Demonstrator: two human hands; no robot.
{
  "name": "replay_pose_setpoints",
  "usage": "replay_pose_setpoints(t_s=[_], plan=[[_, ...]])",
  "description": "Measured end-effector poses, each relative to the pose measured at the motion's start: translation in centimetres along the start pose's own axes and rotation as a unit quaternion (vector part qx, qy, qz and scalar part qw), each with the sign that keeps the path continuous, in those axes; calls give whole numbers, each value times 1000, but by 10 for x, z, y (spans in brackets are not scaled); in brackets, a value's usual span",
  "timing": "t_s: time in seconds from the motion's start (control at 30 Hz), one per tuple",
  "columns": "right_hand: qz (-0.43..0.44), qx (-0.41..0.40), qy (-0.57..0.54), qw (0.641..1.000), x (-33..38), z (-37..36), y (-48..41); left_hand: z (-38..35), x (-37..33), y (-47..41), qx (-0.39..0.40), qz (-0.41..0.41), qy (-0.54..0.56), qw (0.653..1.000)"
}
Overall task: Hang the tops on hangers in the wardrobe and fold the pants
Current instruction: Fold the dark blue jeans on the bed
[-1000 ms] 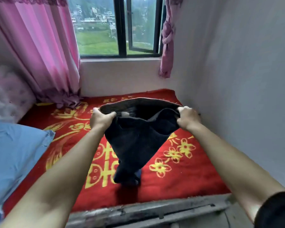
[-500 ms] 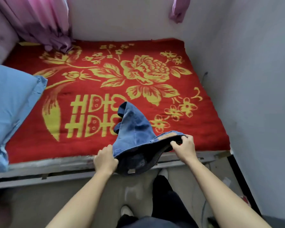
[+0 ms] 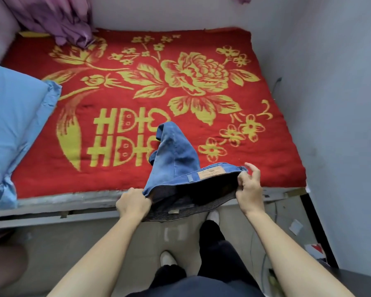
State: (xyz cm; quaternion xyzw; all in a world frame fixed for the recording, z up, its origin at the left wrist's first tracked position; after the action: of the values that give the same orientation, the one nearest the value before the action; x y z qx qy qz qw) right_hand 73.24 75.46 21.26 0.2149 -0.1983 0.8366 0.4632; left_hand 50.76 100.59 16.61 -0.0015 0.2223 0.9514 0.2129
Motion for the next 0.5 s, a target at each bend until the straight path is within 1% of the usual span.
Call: replay_pose_setpoints(t_s=[0.07, 0.1, 0.13, 0.2, 0.23, 0.27, 0.33, 0.37, 0.4, 0.47, 0.5], plan=[[-55, -82, -71, 993, 9, 3, -13, 6, -5, -8, 2, 38, 5, 999], [-96, -96, -102, 986, 14, 3, -21, 9, -9, -10, 3, 56, 14, 998], [-139, -88, -119, 979, 18, 1, -28, 12, -12, -12, 4, 69, 26, 997], [-209, -37, -90, 973, 22, -4, -42, 21, -21, -14, -10, 66, 52, 996], [-233, -16, -76, 970, 24, -5, -49, 27, -27, -15, -28, 41, 56, 997], [-250, -6, -81, 965, 26, -5, -57, 32, -32, -17, -58, -3, 45, 997], [-287, -5, -146, 947, 33, -4, -72, 45, -43, -19, -116, -113, 26, 986], [-307, -1, -203, 930, 38, -2, -80, 51, -47, -21, -130, -152, 34, 979], [-324, 13, -266, 908, 45, -1, -85, 57, -50, -23, -134, -169, 52, 975], [-328, 50, -367, 869, 58, 1, -93, 71, -51, -27, -132, -149, 88, 976], [-308, 64, -395, 863, 66, 3, -96, 78, -51, -30, -129, -130, 106, 977]])
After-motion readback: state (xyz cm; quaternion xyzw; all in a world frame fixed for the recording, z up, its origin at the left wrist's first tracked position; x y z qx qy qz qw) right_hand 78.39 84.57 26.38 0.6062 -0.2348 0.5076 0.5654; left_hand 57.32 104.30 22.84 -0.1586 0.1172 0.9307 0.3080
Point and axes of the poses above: each hand's wrist, its own y-axis away from the middle knuckle, its own z-axis out of the back of the hand, x = y × z, the point moved 1 cm from there along -y, towards the middle knuckle, and after that the axes turned 2 degrees about z, right-handed, at the moved point
